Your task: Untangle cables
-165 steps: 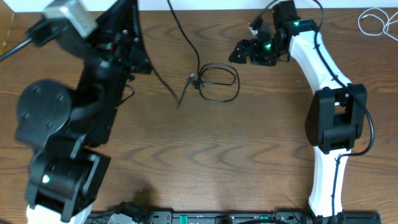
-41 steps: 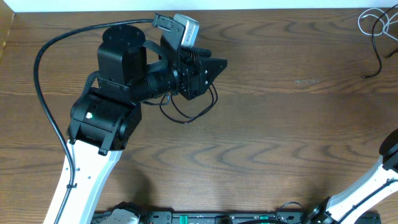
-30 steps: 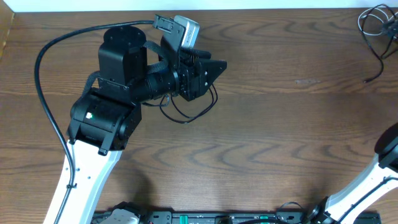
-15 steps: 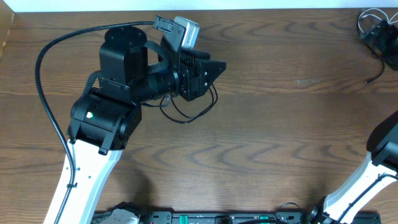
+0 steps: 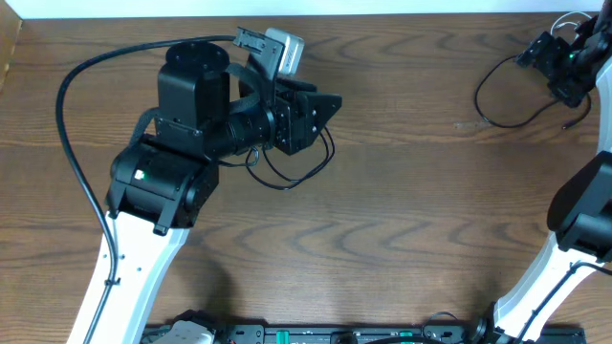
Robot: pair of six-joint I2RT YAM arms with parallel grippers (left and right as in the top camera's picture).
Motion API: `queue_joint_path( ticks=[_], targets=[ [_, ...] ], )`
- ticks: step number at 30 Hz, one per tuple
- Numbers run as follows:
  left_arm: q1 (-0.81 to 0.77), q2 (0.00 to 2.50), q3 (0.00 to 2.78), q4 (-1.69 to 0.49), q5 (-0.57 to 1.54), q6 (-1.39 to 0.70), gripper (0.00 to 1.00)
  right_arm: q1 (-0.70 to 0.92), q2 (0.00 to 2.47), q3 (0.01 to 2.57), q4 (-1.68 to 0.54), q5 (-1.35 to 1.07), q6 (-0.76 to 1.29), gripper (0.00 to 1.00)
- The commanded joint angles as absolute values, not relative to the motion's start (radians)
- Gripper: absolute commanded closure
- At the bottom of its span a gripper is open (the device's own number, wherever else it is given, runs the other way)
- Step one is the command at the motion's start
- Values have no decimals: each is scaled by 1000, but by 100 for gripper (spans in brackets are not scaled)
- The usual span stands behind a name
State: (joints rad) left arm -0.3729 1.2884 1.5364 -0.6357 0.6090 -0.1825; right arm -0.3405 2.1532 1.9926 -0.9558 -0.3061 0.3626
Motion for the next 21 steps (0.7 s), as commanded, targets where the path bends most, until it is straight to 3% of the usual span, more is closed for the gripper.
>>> queue_joint_path(
  ticks=[1, 10, 21],
  targets=[
    [-369, 1322, 1549, -665, 507, -181, 49, -319, 2149, 2001, -939, -574, 149, 4],
    [-353, 1483, 1549, -825, 162, -436, 50, -133, 2149, 2000, -1011, -608, 47, 9],
    [-113, 1546, 1549, -878, 145, -458, 49, 254, 2177, 1999, -1092, -368, 155, 15]
  ],
)
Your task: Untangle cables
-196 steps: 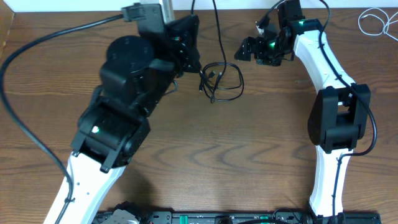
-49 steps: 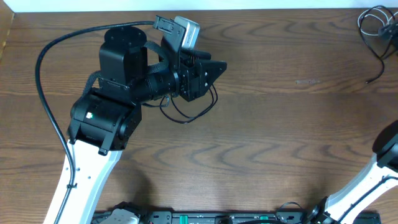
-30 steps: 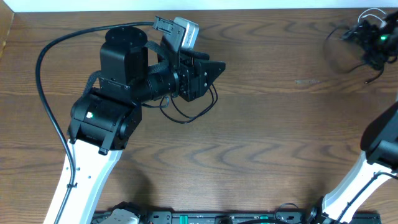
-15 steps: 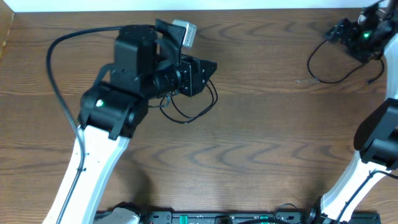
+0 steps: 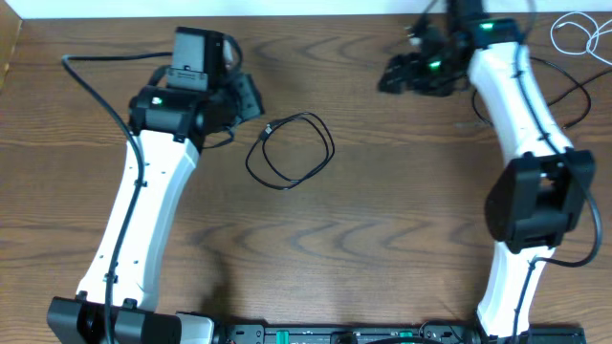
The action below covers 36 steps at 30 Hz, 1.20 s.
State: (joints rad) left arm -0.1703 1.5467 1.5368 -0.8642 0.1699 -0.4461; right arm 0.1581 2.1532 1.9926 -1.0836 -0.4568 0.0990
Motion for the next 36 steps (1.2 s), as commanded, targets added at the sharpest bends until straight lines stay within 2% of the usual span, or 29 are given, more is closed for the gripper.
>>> queue_joint_path(
  ticks=[1, 3, 4, 10, 16, 19, 20, 21, 22, 23, 24, 25, 27, 32, 36],
  targets=[
    [-96, 1547, 1549, -879, 145, -459, 49, 289, 2188, 1999, -1093, -348, 185, 16],
    [-68, 1547, 1548, -883, 145, -459, 49, 337, 2208, 1999, -1094, -317, 252, 16],
    [-58, 1549, 1548, -887, 145, -459, 49, 363, 2217, 1999, -1093, -314, 274, 19],
    [-34, 1549, 1547, -899, 143, -458, 49, 492, 2259, 1999, -1089, -229, 430, 51],
    [-34, 1549, 1547, -901, 141, -458, 49, 588, 2321, 1999, -1092, -156, 728, 57],
    [-34, 1549, 1547, -915, 141, -458, 49, 609, 2340, 1999, -1097, -142, 856, 65],
    [-34, 1549, 1547, -920, 141, -458, 49, 617, 2353, 1999, -1108, -129, 923, 77],
    [-34, 1549, 1547, -920, 141, -458, 49, 625, 2358, 1999, -1120, -112, 971, 81],
    [-34, 1549, 1547, -920, 141, -458, 48, 630, 2363, 1998, -1127, -95, 998, 81],
    [-34, 1549, 1547, -923, 141, -458, 49, 645, 2372, 1999, -1142, -52, 1042, 67],
    [-34, 1549, 1547, -929, 141, -458, 48, 650, 2376, 1998, -1142, -42, 1044, 58],
    [-34, 1549, 1547, -936, 141, -458, 48, 656, 2376, 1998, -1142, -28, 1043, 51],
    [-34, 1549, 1547, -941, 141, -458, 48, 667, 2379, 1998, -1144, -4, 1043, 44],
    [-34, 1549, 1547, -942, 141, -458, 48, 704, 2396, 1998, -1145, 38, 1043, 41],
    [-34, 1549, 1547, -946, 141, -458, 48, 723, 2433, 1996, -1153, 60, 1043, 44]
  ],
)
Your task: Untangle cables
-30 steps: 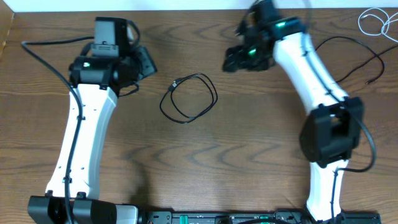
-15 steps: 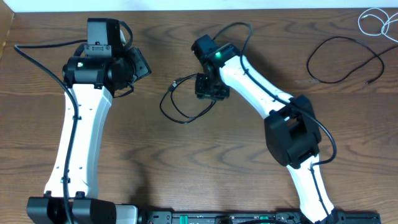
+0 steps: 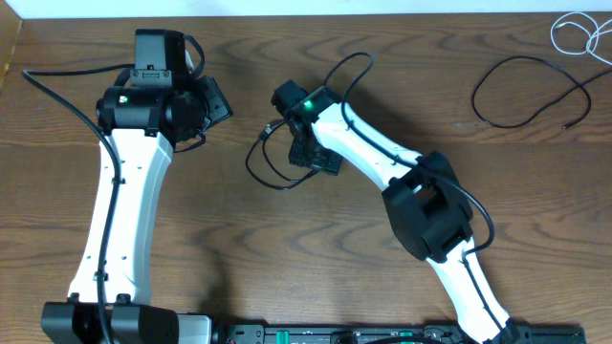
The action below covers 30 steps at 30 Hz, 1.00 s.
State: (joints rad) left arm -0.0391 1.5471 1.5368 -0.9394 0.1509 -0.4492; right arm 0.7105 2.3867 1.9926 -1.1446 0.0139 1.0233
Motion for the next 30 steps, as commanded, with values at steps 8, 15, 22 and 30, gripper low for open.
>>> queue_joint_path(
  ticks=[8, 15, 22, 30],
  targets=[
    [-34, 1549, 1547, -946, 141, -458, 39, 710, 2461, 1996, -1225, 192, 1042, 59],
    [-34, 1549, 1547, -945, 141, -458, 39, 632, 2461, 1995, -1274, 223, 755, 99],
    [-34, 1549, 1547, -946, 141, -458, 39, 514, 2461, 1995, -1230, 86, 414, 99],
    [-34, 1549, 1547, -949, 141, -458, 39, 399, 2461, 1996, -1168, -37, 49, 99]
  ],
)
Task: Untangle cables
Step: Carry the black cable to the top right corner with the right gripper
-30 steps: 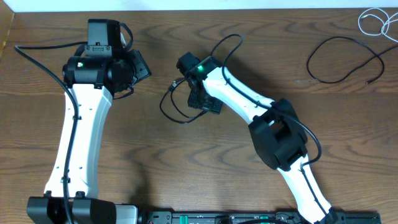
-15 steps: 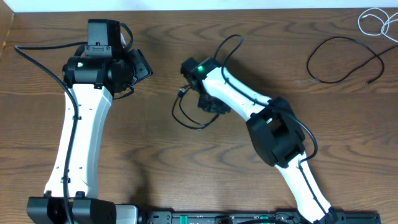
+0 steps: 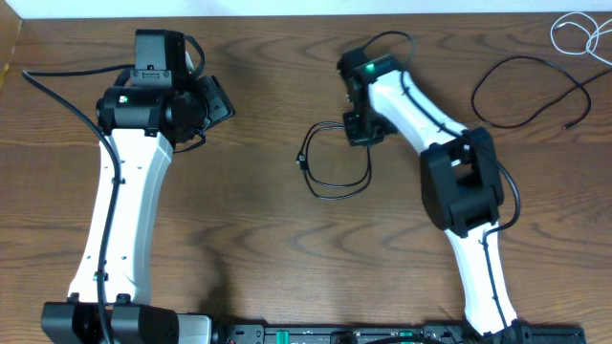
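Note:
A small black cable loop [image 3: 337, 162] lies on the wooden table [image 3: 287, 258] right of centre, its plug end [image 3: 302, 159] pointing left. My right gripper [image 3: 360, 131] is down on the loop's upper right edge and shut on it. A second, longer black cable [image 3: 524, 88] lies loosely spread at the right. A white cable [image 3: 575, 32] is coiled in the far right corner. My left gripper [image 3: 220, 99] hovers at the upper left, open and holding nothing, well away from every cable.
The left arm's own black supply cable [image 3: 57, 91] arcs across the far left of the table. The right arm's white links [image 3: 421, 105] stretch over the table between the two black cables.
My right gripper has moved to the right, and the small black loop has come with it, from left of centre to right of centre. The left arm has not moved.
My left gripper was over the small loop while the right one was by the long cable at the far right. Then the left had pulled back, leaving the loop bare. The right gripper then reached onto the loop, and now holds it further right.

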Robot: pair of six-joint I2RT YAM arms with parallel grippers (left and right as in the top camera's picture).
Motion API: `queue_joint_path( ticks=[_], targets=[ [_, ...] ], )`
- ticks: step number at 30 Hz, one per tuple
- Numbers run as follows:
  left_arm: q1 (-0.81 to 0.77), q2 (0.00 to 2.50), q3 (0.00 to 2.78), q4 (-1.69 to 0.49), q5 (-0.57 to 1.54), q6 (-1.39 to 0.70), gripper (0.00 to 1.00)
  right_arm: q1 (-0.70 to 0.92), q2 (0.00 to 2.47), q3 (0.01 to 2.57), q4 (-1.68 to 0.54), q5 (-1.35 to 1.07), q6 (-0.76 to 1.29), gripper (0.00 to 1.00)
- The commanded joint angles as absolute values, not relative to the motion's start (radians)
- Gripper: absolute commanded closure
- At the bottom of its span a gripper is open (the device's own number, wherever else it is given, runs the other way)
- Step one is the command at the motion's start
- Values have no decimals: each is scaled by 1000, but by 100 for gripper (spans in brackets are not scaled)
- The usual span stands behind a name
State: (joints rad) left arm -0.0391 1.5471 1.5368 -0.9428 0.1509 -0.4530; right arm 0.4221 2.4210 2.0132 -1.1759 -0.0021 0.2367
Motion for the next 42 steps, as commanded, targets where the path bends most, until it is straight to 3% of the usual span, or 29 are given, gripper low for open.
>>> queue_joint_path(
  ticks=[1, 7, 12, 18, 24, 32, 39, 42],
  targets=[
    [-34, 1549, 1547, -950, 141, -458, 39, 393, 2458, 1997, -1169, -38, 34, 99],
    [-34, 1549, 1547, -954, 141, -458, 39, 345, 2296, 2016, -1170, -249, -130, 99],
    [-34, 1549, 1547, -958, 141, -458, 39, 263, 2046, 2016, -1151, -303, -135, 99],
    [-34, 1549, 1547, -957, 141, -458, 39, 60, 1764, 2016, -1129, -357, -127, 99],
    [-34, 1549, 1547, -958, 141, -458, 39, -239, 1608, 2016, -1035, -414, 64, 99],
    [-34, 1549, 1547, -964, 141, -458, 39, -642, 1560, 2016, -777, -624, 336, 99],
    [-34, 1549, 1547, -964, 141, -458, 39, -809, 1585, 2016, -782, -525, 344, 99],
    [-34, 1549, 1547, -964, 141, -458, 39, -805, 1617, 2016, -801, -534, 344, 99]
  ],
)
